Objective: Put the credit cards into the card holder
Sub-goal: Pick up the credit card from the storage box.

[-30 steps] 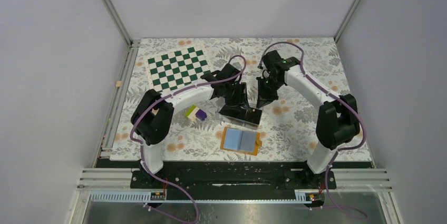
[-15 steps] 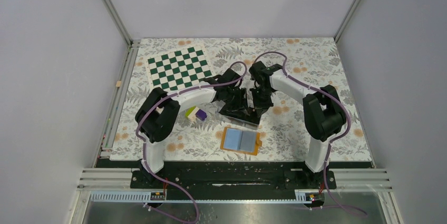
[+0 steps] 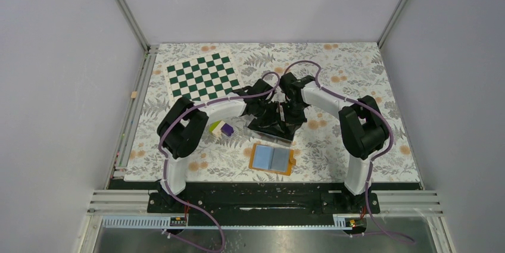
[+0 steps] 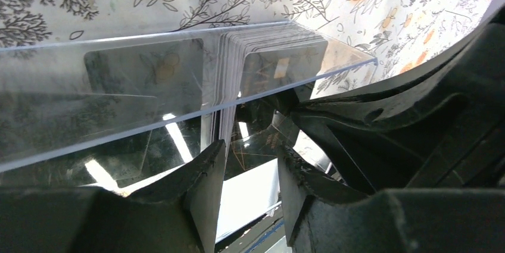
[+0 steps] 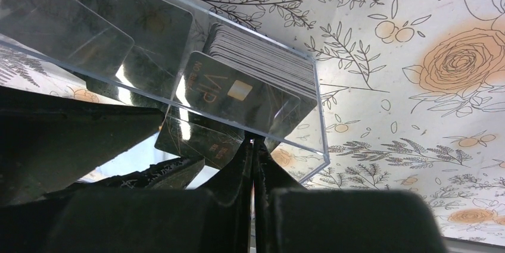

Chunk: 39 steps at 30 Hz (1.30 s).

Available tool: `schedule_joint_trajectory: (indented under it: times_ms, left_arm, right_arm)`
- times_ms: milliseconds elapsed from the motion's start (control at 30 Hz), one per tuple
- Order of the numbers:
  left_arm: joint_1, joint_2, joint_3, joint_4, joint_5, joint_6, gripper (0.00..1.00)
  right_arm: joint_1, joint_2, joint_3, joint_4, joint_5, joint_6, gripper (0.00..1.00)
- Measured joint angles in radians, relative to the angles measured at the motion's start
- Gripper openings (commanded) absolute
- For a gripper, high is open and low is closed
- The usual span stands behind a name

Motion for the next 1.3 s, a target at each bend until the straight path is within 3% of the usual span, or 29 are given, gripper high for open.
schedule_joint_trajectory:
  times_ms: [433,1300]
  left_arm:
    - [0.014,-0.002,-0.042,0.05,0.034,-0.026,0.18]
    - [-0.016,-0.028,-0.078,0.134,0.074,-0.058,0.17]
  right_arm:
    - [0.0,-0.017,-0.024,0.026,-0.004,0.014,0.0]
    - [-0.002,-0.036,-0.049,0.017,-0.019,0.023,0.0]
